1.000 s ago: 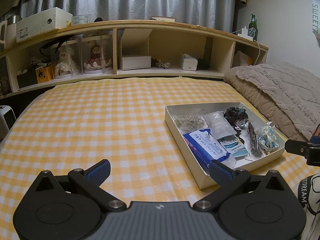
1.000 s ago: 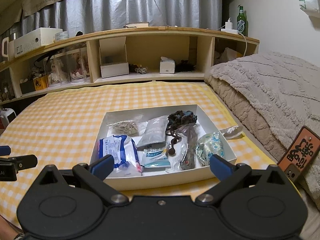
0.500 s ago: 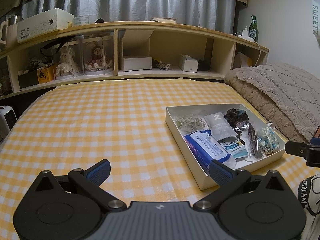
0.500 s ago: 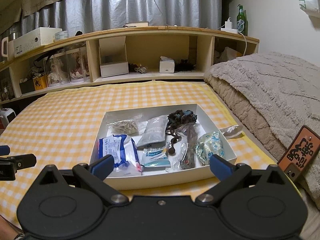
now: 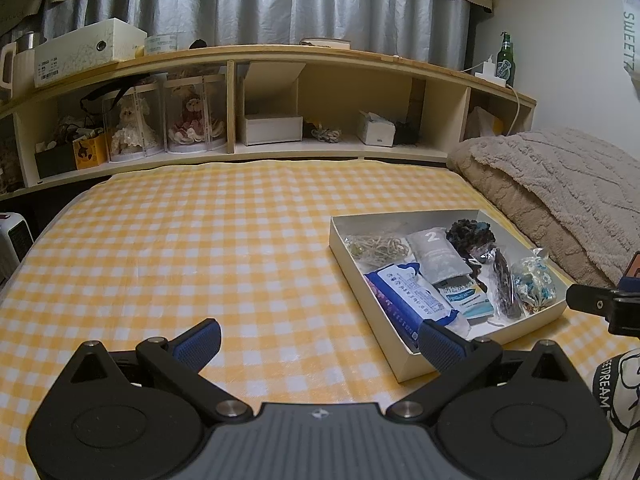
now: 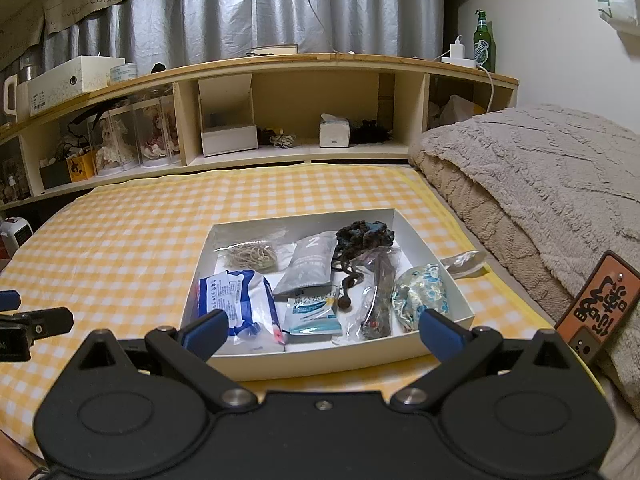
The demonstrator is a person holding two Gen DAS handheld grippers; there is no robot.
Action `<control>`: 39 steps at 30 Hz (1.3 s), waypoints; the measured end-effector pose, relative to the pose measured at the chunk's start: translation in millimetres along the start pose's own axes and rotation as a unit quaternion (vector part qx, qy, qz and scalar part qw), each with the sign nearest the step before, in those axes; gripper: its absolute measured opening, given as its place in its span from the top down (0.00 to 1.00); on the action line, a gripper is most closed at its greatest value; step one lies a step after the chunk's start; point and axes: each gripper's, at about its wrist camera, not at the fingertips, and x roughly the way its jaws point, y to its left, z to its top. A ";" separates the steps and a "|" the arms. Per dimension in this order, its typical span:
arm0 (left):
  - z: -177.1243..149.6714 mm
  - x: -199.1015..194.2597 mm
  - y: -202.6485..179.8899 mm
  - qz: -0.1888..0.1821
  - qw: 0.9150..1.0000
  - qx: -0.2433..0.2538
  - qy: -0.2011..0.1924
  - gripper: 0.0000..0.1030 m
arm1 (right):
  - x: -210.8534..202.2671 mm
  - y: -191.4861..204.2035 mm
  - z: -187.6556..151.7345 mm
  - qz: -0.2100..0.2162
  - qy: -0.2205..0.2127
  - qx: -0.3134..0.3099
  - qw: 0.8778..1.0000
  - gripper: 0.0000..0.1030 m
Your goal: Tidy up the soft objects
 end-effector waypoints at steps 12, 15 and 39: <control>1.7 -1.9 -0.6 0.000 1.000 -0.001 -0.003 0.00 | 0.0 0.0 -0.2 0.000 0.000 -0.001 1.000 0.00; 2.1 -2.0 -1.0 0.000 1.000 -0.002 -0.003 0.00 | -0.2 0.1 -0.3 -0.001 0.000 -0.001 1.000 0.00; 1.9 -2.9 -1.0 0.001 1.000 -0.003 -0.004 0.00 | -0.2 -0.4 -0.3 0.000 0.000 0.000 1.000 0.00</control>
